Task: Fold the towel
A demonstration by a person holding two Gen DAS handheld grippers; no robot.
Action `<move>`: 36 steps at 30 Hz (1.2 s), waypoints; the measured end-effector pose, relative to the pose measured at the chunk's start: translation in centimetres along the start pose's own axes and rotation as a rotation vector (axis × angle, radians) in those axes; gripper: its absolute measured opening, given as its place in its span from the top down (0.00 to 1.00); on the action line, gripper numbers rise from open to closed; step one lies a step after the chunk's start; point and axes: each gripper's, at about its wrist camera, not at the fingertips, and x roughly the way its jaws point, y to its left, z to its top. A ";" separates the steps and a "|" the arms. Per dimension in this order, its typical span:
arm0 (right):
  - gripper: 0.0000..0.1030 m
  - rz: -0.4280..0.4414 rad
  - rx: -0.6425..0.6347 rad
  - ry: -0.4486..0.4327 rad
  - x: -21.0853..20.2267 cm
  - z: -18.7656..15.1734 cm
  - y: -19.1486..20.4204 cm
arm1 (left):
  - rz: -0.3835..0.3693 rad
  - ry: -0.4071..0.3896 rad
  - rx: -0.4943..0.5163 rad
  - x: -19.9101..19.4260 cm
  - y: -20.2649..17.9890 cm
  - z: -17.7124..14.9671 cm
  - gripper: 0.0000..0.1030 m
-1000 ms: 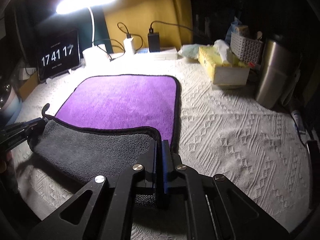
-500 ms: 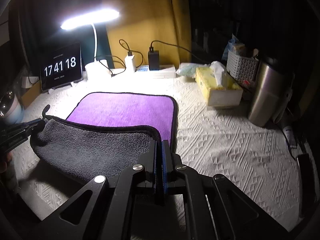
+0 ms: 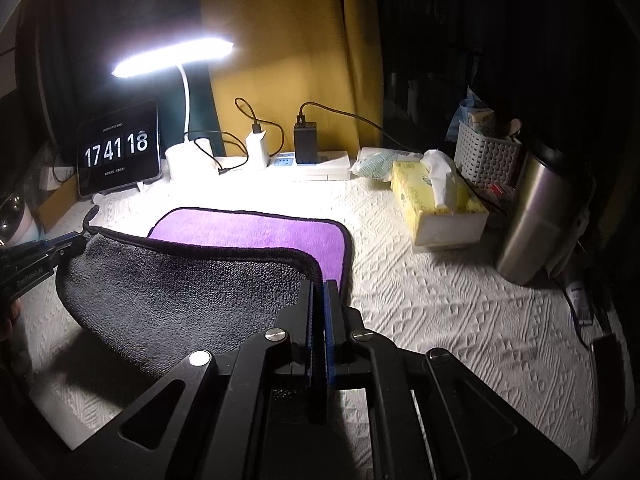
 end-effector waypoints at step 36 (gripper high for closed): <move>0.95 -0.017 -0.009 0.010 6.7 3.7 -2.0 | 0.007 0.012 0.006 7.6 0.1 4.6 0.92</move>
